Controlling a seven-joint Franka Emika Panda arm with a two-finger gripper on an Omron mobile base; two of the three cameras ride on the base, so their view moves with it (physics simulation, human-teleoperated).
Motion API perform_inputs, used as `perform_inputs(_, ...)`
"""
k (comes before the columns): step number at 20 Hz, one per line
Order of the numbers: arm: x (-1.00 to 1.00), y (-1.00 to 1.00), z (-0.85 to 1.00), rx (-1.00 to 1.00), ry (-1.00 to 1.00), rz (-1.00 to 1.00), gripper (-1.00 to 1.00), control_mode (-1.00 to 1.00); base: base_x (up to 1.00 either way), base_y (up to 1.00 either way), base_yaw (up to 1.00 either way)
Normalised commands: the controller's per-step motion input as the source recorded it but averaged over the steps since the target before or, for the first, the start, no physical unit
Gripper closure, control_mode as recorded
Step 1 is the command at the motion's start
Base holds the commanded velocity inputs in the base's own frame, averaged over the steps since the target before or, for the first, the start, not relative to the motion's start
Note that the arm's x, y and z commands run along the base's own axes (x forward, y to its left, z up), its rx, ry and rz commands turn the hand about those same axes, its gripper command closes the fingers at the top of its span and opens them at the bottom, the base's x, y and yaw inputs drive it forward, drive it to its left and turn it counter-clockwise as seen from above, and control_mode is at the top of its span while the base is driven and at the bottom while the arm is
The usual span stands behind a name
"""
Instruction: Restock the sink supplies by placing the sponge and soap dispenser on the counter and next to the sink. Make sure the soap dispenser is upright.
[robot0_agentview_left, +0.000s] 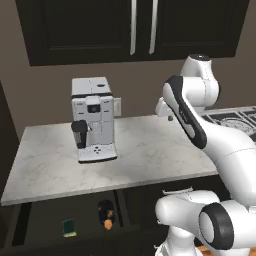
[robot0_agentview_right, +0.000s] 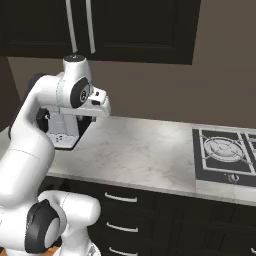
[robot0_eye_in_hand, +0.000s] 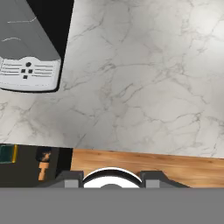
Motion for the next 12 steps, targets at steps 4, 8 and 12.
perform_inputs(4, 0.00, 0.00, 0.00, 0.00, 0.00, 0.00, -1.00, 1.00, -0.07, -0.03, 0.02)
perform_inputs(8, 0.00, 0.00, 0.00, 0.00, 0.00, 0.00, -1.00, 1.00, -0.41, -0.51, 0.18)
perform_inputs(12, 0.00, 0.00, 0.00, 0.00, 0.00, 0.00, -1.00, 1.00, -0.20, -0.49, 0.31)
